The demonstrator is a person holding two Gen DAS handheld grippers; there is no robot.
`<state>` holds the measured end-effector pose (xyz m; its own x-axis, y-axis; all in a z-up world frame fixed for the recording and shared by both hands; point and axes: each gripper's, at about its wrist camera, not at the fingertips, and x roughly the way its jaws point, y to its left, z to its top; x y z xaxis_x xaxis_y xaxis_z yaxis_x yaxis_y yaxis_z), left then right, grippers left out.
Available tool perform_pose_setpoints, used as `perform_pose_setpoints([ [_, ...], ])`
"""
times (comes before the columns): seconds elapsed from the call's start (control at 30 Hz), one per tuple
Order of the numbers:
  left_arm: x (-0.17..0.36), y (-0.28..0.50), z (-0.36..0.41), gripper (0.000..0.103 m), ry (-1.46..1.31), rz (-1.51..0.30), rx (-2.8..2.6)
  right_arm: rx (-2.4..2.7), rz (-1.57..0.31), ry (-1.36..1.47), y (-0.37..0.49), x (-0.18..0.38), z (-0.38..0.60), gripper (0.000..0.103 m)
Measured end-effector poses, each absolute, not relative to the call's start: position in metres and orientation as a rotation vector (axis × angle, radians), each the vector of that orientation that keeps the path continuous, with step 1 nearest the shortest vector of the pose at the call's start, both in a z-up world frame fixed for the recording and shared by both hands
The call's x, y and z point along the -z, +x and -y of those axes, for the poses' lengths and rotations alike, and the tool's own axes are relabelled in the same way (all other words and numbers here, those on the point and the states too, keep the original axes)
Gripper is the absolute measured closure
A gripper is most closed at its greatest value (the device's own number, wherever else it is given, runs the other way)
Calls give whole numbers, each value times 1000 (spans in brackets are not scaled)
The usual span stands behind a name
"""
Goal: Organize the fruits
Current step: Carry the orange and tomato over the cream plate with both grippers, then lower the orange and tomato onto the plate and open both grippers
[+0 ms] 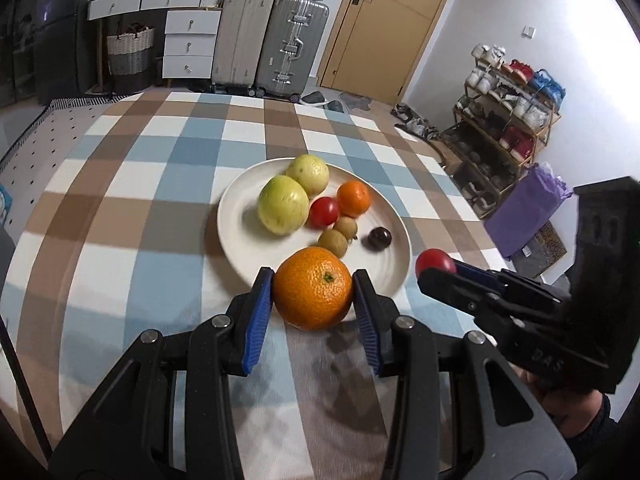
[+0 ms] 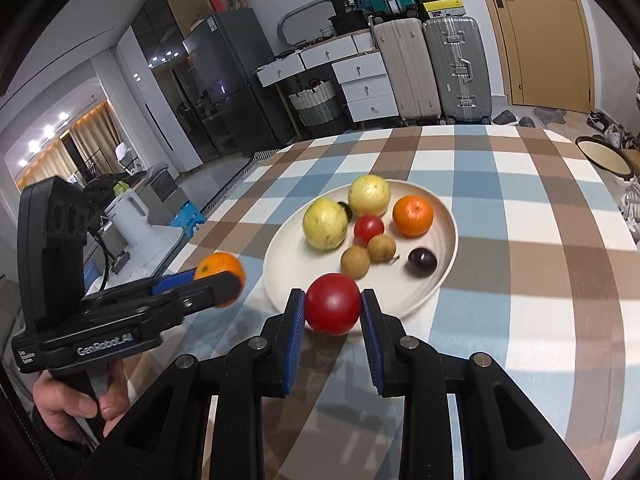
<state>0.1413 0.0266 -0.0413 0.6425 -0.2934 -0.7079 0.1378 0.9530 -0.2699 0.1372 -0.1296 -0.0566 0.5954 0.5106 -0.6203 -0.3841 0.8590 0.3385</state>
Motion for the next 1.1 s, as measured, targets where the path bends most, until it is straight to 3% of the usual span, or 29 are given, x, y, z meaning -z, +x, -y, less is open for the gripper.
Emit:
perform_pose_setpoints([
  [0.87, 83, 204, -9, 66, -184, -914, 259, -528, -838, 131, 193, 89, 125, 73],
  [0.9, 81, 203, -9, 64, -182, -909, 260, -526, -831, 126, 192, 88, 124, 72],
  [0.97, 79, 202, -10, 56, -184, -908, 260, -530, -804, 129, 189, 86, 126, 58],
  [1.1, 70, 195, -14, 41, -187, -887, 257, -525, -757, 142, 182, 78, 132, 56],
])
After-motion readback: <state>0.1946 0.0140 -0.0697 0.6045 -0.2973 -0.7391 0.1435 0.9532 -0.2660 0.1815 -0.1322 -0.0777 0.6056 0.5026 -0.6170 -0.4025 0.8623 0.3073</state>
